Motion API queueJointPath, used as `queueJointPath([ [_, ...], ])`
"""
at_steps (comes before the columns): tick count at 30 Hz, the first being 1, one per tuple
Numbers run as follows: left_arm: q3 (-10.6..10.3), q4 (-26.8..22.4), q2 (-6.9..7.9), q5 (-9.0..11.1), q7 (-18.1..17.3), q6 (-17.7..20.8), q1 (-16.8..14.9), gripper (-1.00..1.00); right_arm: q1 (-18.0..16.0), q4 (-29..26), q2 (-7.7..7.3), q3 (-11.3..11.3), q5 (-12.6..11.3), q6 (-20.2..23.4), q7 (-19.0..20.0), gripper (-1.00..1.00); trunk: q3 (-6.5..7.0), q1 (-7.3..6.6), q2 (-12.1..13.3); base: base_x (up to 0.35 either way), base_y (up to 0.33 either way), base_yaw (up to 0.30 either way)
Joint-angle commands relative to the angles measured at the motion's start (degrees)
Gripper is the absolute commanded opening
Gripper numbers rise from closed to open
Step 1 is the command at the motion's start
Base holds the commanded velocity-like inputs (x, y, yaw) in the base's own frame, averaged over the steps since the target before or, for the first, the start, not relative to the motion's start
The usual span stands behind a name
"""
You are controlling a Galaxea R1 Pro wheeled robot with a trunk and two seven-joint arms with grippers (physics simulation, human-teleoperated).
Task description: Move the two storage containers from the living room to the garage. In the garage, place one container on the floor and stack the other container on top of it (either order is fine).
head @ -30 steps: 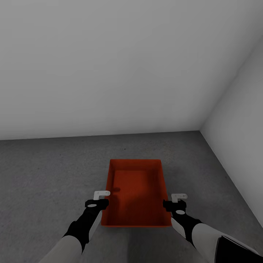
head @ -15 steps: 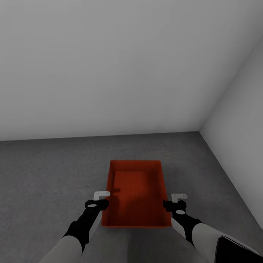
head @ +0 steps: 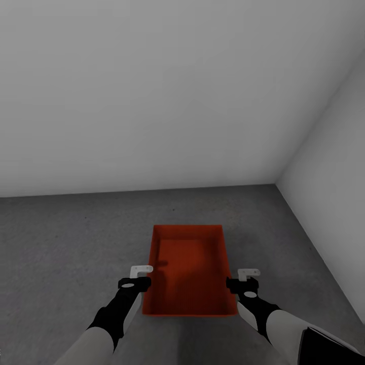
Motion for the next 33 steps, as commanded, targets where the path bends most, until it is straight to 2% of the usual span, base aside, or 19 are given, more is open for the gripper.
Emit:
queueJointPath([
  [1, 0.11, -0.10, -0.04, -0.31, 0.05, 0.36, 0.00, 1.00, -0.02, -0.03, 0.00, 0.46, -0.55, -0.17, -0.22, 1.00, 0.15, -0.23, 0.40, 0.000, 0.000, 0.000],
  [33, 0.11, -0.08, -0.04, -0.31, 0.14, 0.36, 0.00, 1.00, -0.02, -0.03, 0.02, 0.51, -0.48, -0.24, -0.31, 1.00, 5.89, -7.26, 13.23, 0.000, 0.000, 0.000],
])
